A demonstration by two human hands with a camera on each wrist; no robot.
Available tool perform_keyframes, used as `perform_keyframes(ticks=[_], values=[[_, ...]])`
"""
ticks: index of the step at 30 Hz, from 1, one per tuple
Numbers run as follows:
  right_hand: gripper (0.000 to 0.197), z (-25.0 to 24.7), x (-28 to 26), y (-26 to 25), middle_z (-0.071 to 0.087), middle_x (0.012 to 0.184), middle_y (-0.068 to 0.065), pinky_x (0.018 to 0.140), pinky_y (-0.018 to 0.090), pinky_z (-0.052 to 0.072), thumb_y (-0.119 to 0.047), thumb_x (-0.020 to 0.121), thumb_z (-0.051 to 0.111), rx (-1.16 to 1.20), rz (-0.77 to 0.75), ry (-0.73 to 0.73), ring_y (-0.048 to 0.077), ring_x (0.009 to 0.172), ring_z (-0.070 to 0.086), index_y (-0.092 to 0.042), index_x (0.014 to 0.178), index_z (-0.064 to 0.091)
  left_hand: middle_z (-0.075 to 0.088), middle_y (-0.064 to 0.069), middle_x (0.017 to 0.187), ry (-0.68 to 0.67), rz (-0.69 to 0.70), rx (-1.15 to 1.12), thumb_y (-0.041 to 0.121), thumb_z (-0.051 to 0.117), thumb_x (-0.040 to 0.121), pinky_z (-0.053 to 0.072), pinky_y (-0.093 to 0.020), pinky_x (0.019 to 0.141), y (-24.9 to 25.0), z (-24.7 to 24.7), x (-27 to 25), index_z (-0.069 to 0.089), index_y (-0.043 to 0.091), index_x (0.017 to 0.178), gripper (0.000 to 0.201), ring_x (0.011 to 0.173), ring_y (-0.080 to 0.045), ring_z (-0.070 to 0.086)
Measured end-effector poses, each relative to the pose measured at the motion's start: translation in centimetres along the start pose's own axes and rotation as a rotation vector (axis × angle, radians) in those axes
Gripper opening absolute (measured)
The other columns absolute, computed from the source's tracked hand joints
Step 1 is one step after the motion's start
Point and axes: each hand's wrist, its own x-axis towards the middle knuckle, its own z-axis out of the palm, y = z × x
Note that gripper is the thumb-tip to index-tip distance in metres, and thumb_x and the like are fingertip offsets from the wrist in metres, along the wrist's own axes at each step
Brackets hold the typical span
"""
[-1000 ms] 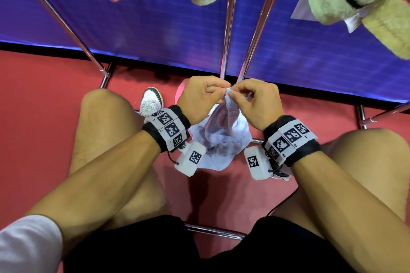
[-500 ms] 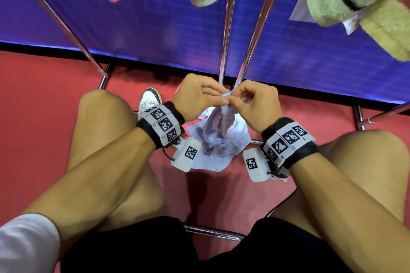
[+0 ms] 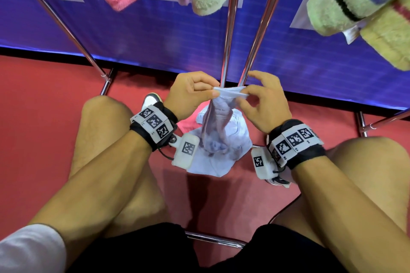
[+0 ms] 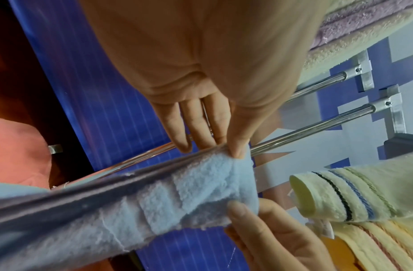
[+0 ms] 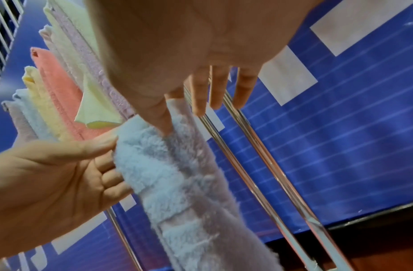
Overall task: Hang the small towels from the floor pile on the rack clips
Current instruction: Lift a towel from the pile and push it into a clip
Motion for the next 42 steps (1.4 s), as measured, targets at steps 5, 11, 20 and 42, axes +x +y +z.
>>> perform_keyframes(ticks=[5, 11, 20, 42], values=[[0.013, 0.0, 0.1, -1.1, 0.068, 0.074, 0.002, 0.069, 0.039, 0.054, -0.02, 0.077, 0.08, 0.287, 0.113, 0.154, 0.023, 0.065, 0.061, -0.018, 0.082, 0.068, 0.072, -0.003, 0.082, 0.093, 0.045, 0.052, 0.0, 0.074, 0.078, 0.053, -0.021, 0.075, 0.0, -0.2, 0.6, 0.069, 0.018, 0.087, 0.021, 0.078, -0.01, 0.067], [0.035, -0.3, 0.6, -1.3, 0.066, 0.081, 0.014, 0.069, 0.036, 0.054, -0.003, 0.076, 0.079, 0.581, 0.251, -0.03, 0.028, 0.068, 0.059, -0.021, 0.101, 0.064, 0.071, -0.012, 0.083, 0.101, 0.023, -0.034, 0.006, 0.071, 0.076, 0.057, -0.04, 0.079, -0.2, 0.1, 0.7, 0.069, 0.016, 0.088, 0.015, 0.078, -0.021, 0.067], [0.02, -0.7, 1.4, -2.4, 0.063, 0.071, 0.001, 0.064, 0.028, 0.046, -0.013, 0.085, 0.069, 0.713, 0.288, 0.01, 0.011, 0.066, 0.056, -0.021, 0.076, 0.054, 0.072, -0.014, 0.087, 0.109, 0.089, -0.058, 0.004, 0.071, 0.08, 0.054, -0.029, 0.07, 1.4, -0.2, 0.8, 0.068, 0.014, 0.092, 0.015, 0.075, -0.018, 0.067], [0.016, -24.5, 12.0, -17.8, 0.069, 0.074, -0.004, 0.064, 0.029, 0.054, -0.017, 0.079, 0.076, 0.574, -0.101, 0.355, 0.009, 0.067, 0.064, -0.026, 0.077, 0.062, 0.067, 0.001, 0.078, 0.148, 0.504, -0.075, -0.005, 0.065, 0.087, 0.057, -0.027, 0.063, 31.4, 0.1, 0.8, 0.064, 0.015, 0.09, 0.02, 0.075, -0.013, 0.065]])
